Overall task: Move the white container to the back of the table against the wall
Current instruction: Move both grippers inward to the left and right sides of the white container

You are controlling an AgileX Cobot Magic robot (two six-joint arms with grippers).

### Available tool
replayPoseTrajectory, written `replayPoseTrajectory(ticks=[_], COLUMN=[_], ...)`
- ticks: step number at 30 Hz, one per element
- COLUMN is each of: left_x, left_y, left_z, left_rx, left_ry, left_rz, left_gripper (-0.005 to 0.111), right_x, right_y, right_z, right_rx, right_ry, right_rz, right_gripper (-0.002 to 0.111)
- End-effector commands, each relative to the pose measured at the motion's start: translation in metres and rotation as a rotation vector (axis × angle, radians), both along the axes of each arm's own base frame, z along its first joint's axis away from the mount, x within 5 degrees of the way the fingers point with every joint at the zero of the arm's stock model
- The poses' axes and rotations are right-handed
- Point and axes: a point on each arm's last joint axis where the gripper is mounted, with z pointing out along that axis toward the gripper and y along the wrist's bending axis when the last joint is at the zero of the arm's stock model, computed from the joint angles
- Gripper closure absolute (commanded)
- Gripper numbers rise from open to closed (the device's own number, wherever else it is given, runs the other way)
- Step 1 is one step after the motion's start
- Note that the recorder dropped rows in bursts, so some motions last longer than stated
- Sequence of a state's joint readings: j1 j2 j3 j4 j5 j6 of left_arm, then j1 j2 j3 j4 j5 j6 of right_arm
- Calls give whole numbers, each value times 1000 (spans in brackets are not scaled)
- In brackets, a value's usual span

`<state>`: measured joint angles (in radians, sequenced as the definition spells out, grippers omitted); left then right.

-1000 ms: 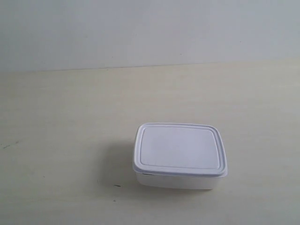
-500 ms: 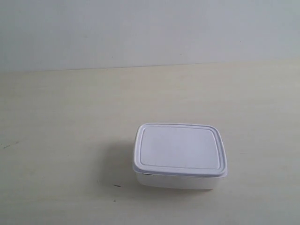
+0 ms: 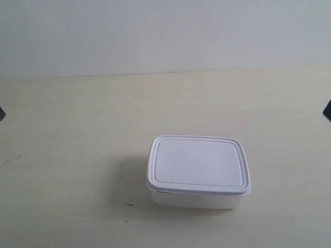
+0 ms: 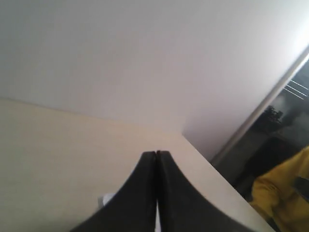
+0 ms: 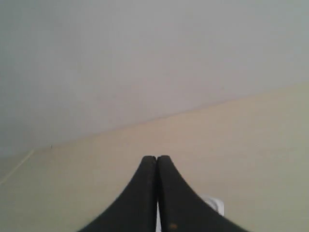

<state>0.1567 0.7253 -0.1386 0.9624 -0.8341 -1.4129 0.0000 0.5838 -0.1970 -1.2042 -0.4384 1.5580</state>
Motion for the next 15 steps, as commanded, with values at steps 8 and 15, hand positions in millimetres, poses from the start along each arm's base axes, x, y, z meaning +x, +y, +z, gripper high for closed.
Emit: replayPoseTrajectory(ticks=[8,15], left_x=[16,24], left_y=[-44,-93], left_z=[-28,-48], left_rx=[-54,164], left_ry=[178,299], left_rz=[-323,-375], left_gripper=[107,107], right_x=[29,31], right_y=[15,20], right_z=[-32,-41], right_rx=[-50,-76], right_ry=[270,313], right_rz=[210,293], right_gripper=[108,108])
